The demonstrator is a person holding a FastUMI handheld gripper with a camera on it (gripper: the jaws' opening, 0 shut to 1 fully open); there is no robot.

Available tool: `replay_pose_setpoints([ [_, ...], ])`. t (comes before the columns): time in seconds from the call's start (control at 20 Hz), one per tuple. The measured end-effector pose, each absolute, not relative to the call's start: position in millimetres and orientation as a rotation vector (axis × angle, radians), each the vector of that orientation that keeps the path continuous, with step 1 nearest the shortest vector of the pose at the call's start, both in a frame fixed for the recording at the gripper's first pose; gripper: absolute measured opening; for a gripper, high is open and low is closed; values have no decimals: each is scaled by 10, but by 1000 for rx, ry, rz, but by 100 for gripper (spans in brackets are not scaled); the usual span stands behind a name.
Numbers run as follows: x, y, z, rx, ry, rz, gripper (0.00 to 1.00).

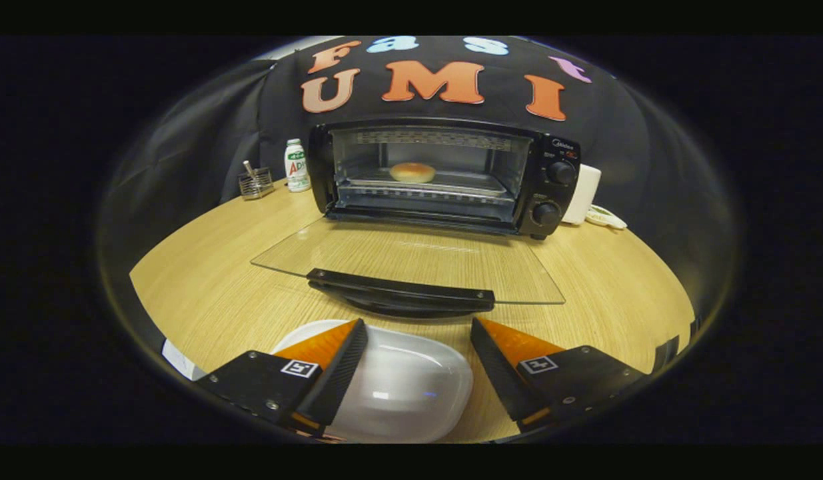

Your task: Open the toaster oven, put the food inside, and close the toaster oven door.

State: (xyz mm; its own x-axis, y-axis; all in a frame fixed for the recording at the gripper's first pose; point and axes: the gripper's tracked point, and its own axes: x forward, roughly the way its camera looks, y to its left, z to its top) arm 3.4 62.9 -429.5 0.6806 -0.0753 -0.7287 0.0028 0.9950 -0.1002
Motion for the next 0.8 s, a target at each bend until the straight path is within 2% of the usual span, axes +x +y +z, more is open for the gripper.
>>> replay_pose_setpoints([
  [0.25, 108, 641, -4231, -83, 841, -67, 94],
  [0.8, 719, 759, -3713, -62, 679, -70, 94],
])
